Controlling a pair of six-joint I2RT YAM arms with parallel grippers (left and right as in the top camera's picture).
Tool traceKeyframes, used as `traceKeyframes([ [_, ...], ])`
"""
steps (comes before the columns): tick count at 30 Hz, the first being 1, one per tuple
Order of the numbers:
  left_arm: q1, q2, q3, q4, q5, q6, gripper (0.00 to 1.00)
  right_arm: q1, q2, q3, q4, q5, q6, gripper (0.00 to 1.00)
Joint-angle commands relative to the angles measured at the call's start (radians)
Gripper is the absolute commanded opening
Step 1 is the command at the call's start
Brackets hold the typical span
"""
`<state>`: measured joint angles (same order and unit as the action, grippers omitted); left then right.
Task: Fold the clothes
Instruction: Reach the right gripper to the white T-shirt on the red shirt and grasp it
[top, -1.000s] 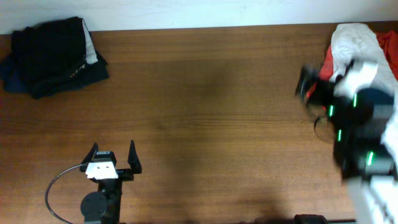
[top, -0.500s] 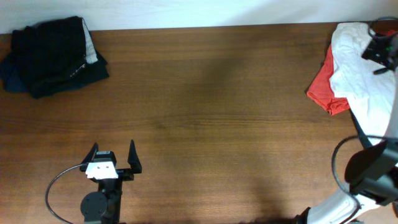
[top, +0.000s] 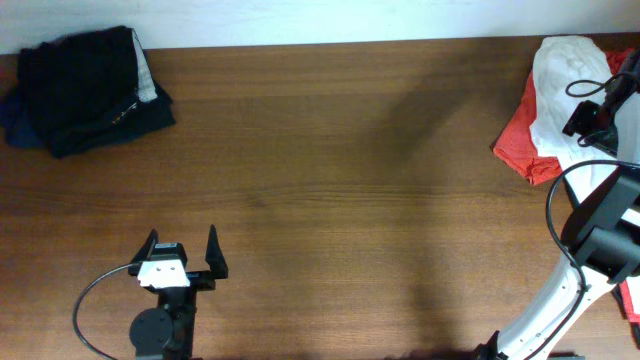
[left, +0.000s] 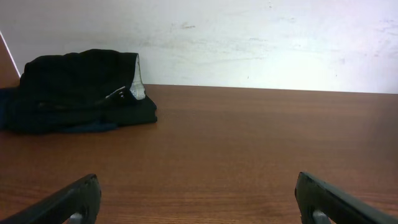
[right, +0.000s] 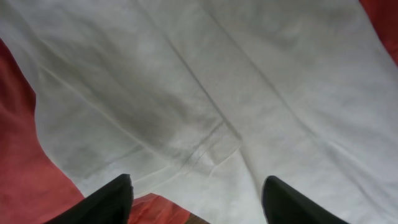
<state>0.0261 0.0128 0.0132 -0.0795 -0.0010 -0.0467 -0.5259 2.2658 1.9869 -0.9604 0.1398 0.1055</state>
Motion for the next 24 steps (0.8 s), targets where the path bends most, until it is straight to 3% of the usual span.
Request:
traceKeyframes([
  [1,0.005,-0.005,-0.004,-0.004,0.001,-0.006,0.99,-0.008,0.019,0.01,-0.001,-0.002,0.003,0.68],
  [14,0.005,-0.005,-0.004,-0.004,0.001,-0.006,0.99,-0.026,0.106,0.009,0.02,-0.017,0.006,0.66],
  [19,0.005,-0.005,-0.004,-0.004,0.001,-0.006,0.99,-0.026,0.109,0.01,0.034,-0.016,0.006,0.4],
  [22,0.005,-0.005,-0.004,-0.004,0.001,-0.006,0.99,-0.026,0.109,0.01,0.034,-0.016,0.006,0.37],
  [24,0.005,-0.005,-0.004,-0.004,0.001,-0.006,0.99,-0.026,0.109,0.01,0.034,-0.016,0.006,0.27],
])
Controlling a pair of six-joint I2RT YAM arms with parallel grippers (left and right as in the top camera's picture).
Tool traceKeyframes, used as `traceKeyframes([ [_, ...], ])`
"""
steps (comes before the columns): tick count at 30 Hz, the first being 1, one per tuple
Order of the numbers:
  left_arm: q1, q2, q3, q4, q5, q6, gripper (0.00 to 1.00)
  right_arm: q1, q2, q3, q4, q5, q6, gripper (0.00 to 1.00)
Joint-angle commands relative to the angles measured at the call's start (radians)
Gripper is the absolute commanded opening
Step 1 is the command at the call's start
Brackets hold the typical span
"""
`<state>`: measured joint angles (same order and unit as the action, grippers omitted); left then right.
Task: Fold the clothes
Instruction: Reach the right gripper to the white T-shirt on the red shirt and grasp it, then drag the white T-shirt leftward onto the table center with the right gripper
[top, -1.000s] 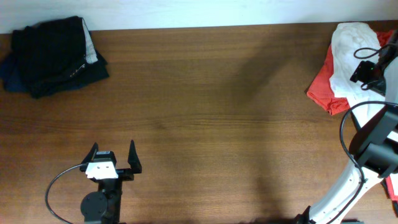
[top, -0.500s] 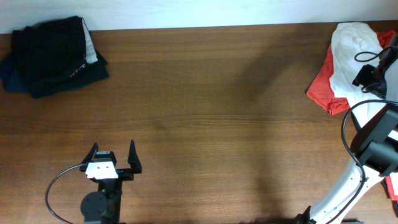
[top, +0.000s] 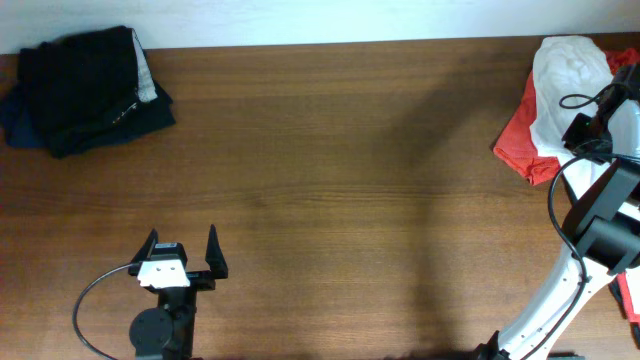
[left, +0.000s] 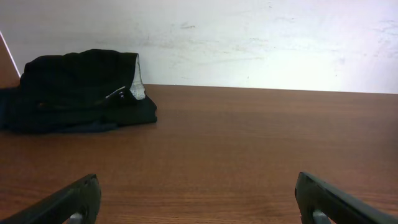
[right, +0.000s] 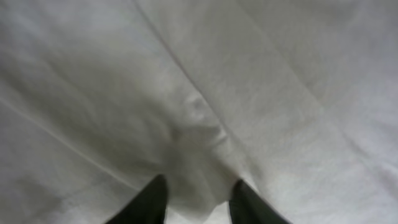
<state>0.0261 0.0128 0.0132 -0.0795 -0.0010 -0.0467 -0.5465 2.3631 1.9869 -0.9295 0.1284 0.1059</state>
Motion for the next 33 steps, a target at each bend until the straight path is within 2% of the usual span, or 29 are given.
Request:
traceKeyframes([
  [1,0.005,-0.005,-0.004,-0.004,0.001,-0.006,0.99,-0.006,0.011,0.01,0.002,-0.006,0.006,0.1],
  [2,0.005,-0.005,-0.004,-0.004,0.001,-0.006,0.99,-0.005,0.011,0.01,-0.002,-0.006,0.006,0.04],
  [6,0.005,-0.005,-0.004,-0.004,0.001,-0.006,0.99,-0.005,0.0,0.011,-0.01,-0.051,0.006,0.04],
  [13,0.005,-0.005,-0.004,-0.004,0.001,-0.006,0.99,0.019,-0.193,0.011,0.008,-0.507,0.007,0.04],
  [17,0.005,-0.005,-0.004,-0.004,0.001,-0.006,0.99,0.14,-0.332,0.011,-0.006,-0.555,0.007,0.04],
  [20,0.005,-0.005,-0.004,-0.004,0.001,-0.006,0.99,0.329,-0.443,0.011,-0.003,-0.555,0.048,0.04],
  [21,0.005,-0.005,-0.004,-0.004,0.001,-0.006,0.99,0.444,-0.473,0.011,0.006,-0.554,0.06,0.04],
  [23,0.005,-0.005,-0.004,-0.004,0.001,-0.006,0.99,0.562,-0.483,0.011,0.01,-0.513,0.069,0.04],
  [25,0.005,-0.005,-0.004,-0.004,0.001,-0.006,0.99,0.768,-0.475,0.011,0.022,-0.453,0.107,0.04],
  [31,0.005,-0.005,-0.004,-0.004,0.001,-0.006,0.99,1.204,-0.454,0.011,0.073,-0.403,0.194,0.04],
  [32,0.005,-0.005,-0.004,-0.004,0.001,-0.006,0.99,1.237,-0.454,0.011,0.074,-0.403,0.196,0.14],
  [33,0.005,-0.005,-0.004,-0.004,0.001,-0.006,0.99,1.261,-0.455,0.011,0.066,-0.404,0.2,0.65],
])
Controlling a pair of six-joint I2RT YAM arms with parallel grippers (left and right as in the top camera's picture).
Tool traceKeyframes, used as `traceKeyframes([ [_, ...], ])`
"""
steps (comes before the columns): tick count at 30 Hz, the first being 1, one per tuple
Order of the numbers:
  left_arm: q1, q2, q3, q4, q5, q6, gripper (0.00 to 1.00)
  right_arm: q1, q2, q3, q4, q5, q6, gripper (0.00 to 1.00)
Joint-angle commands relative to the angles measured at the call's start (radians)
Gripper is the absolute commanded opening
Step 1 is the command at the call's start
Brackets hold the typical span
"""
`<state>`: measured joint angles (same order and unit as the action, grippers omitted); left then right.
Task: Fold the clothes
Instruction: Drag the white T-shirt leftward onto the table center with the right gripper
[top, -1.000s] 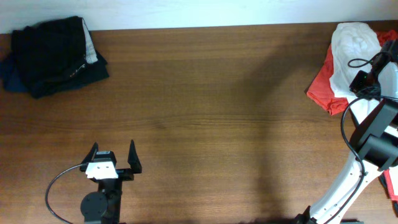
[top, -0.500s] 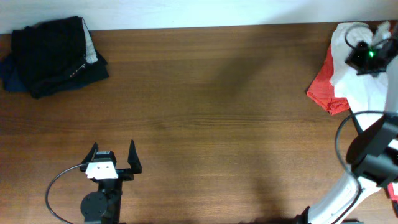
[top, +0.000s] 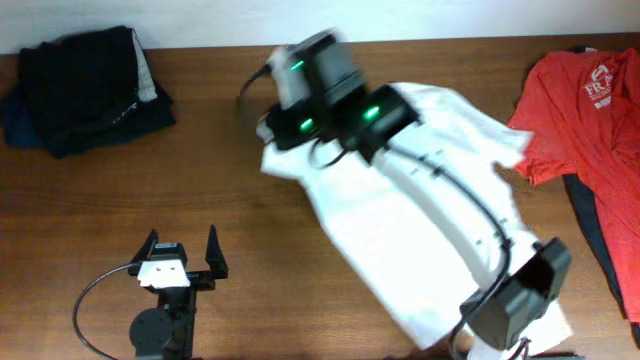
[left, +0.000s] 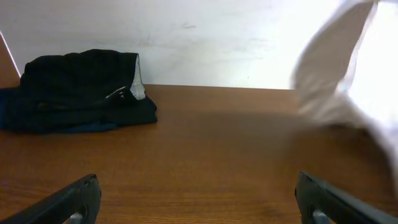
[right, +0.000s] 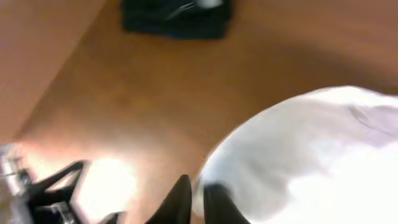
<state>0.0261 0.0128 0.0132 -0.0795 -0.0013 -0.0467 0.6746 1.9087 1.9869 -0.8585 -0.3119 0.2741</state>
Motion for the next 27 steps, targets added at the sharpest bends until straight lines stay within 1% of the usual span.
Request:
traceKeyframes([
  [1,0.005,-0.005,-0.004,-0.004,0.001,-0.006,0.99,0.04,-0.005,0.012,-0.02,0.036,0.032,0.85],
  [2,0.005,-0.005,-0.004,-0.004,0.001,-0.006,0.99,0.031,-0.008,0.016,-0.044,0.036,0.032,1.0],
  [4,0.005,-0.005,-0.004,-0.004,0.001,-0.006,0.99,-0.007,-0.02,0.051,-0.143,0.037,0.042,0.99],
  [5,0.005,-0.005,-0.004,-0.004,0.001,-0.006,0.99,-0.041,-0.031,0.087,-0.23,0.052,0.042,0.99],
  [7,0.005,-0.005,-0.004,-0.004,0.001,-0.006,0.99,-0.092,-0.057,0.145,-0.367,0.164,0.042,0.99],
  [8,0.005,-0.005,-0.004,-0.004,0.001,-0.006,0.99,-0.12,-0.075,0.169,-0.443,0.269,0.042,0.99],
  [11,0.005,-0.005,-0.004,-0.004,0.001,-0.006,0.99,-0.177,-0.103,0.175,-0.523,0.383,0.038,0.99],
  [13,0.005,-0.005,-0.004,-0.004,0.001,-0.006,0.99,-0.226,-0.098,0.169,-0.563,0.506,0.019,0.99],
  [14,0.005,-0.005,-0.004,-0.004,0.001,-0.006,0.99,-0.265,-0.088,0.158,-0.572,0.578,0.021,0.99],
  [15,0.005,-0.005,-0.004,-0.004,0.001,-0.006,0.99,-0.305,-0.07,0.155,-0.578,0.599,0.023,0.99],
  [16,0.005,-0.005,-0.004,-0.004,0.001,-0.006,0.99,-0.337,-0.055,0.155,-0.581,0.595,0.026,0.99],
  [18,0.005,-0.005,-0.004,-0.004,0.001,-0.006,0.99,-0.454,0.003,0.155,-0.591,0.587,0.097,0.99],
  [19,0.005,-0.005,-0.004,-0.004,0.001,-0.006,0.99,-0.51,0.038,0.155,-0.586,0.548,0.105,0.99],
  [21,0.005,-0.005,-0.004,-0.004,0.001,-0.006,0.99,-0.58,0.093,0.155,-0.577,0.488,0.105,0.99],
  [25,0.005,-0.005,-0.004,-0.004,0.001,-0.006,0.99,-0.69,0.269,0.155,-0.574,0.445,0.101,0.99],
  [27,0.005,-0.005,-0.004,-0.004,0.001,-0.006,0.99,-0.715,0.332,0.155,-0.568,0.436,0.1,0.99],
])
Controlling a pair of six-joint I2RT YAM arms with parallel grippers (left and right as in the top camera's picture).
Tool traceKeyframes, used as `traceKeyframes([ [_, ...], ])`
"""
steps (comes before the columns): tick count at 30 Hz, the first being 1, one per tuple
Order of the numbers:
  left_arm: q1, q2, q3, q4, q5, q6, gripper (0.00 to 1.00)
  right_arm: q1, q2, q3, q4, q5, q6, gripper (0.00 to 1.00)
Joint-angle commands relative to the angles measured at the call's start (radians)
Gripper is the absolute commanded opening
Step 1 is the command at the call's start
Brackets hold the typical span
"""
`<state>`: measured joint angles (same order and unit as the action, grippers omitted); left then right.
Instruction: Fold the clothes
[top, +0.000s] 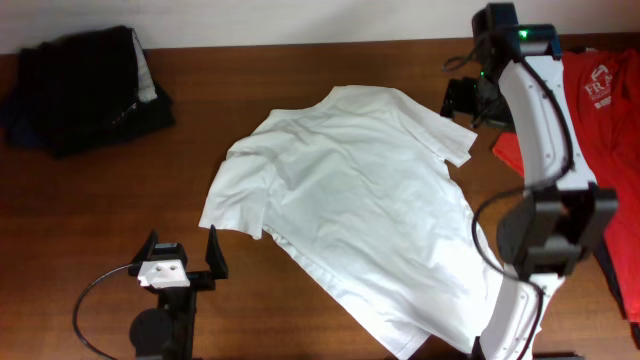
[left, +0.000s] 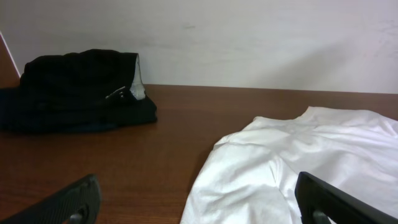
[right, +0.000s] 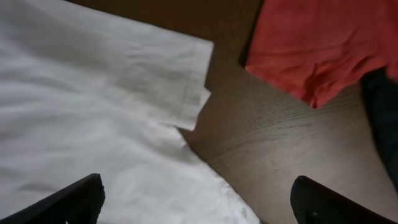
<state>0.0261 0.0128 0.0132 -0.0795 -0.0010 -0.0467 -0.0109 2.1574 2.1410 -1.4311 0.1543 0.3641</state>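
A white T-shirt (top: 350, 200) lies spread out across the middle of the table, somewhat rumpled, with its hem toward the front right. My right gripper (top: 463, 100) hangs open at the far right over the shirt's sleeve (right: 168, 81), its fingertips (right: 81, 196) wide apart and holding nothing. At the front left, my left gripper (top: 183, 255) rests open, just short of the shirt's other sleeve (left: 249, 162).
A pile of black clothes (top: 85, 85) sits at the far left corner. A red T-shirt (top: 600, 90) with a dark garment beside it lies at the right edge, close to the white sleeve. A pale wall (left: 249, 37) bounds the table's far side.
The white shirt hung bunched from my shut right gripper over the far middle. Now it lies spread on the table, and the right gripper is open at the far right. The left arm is unmoved.
My right gripper was open over the white shirt lying on the red one at the far right. Then its fingers were close together on a fold of the cloth. Then it held the shirt over the table's middle. Now the shirt lies flat and released.
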Motion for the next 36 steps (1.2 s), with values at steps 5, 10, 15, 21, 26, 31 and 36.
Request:
traceKeyframes([
  [5,0.005,-0.005,-0.004,-0.004,0.001,-0.006,0.99,-0.049,0.214,0.001,0.092,-0.098,-0.049,0.99],
  [10,0.005,-0.005,-0.004,-0.004,0.001,-0.006,0.99,-0.049,0.245,0.001,0.175,-0.098,-0.048,1.0],
  [15,0.005,-0.005,-0.004,-0.004,0.001,-0.006,0.99,-0.05,0.286,0.001,0.215,-0.098,-0.041,1.0],
  [21,0.005,-0.005,-0.004,-0.004,0.001,-0.006,0.99,-0.084,0.308,0.0,0.217,-0.091,-0.042,1.0],
  [26,0.005,-0.005,-0.004,-0.004,0.001,-0.006,0.99,-0.11,0.32,-0.006,0.221,-0.111,-0.046,0.94],
  [31,0.005,-0.005,-0.004,-0.004,0.001,-0.006,0.99,-0.092,0.323,-0.006,0.259,-0.141,-0.072,0.81],
  [36,0.005,-0.005,-0.004,-0.004,0.001,-0.006,0.99,-0.096,0.36,-0.011,0.269,-0.151,-0.06,0.8],
])
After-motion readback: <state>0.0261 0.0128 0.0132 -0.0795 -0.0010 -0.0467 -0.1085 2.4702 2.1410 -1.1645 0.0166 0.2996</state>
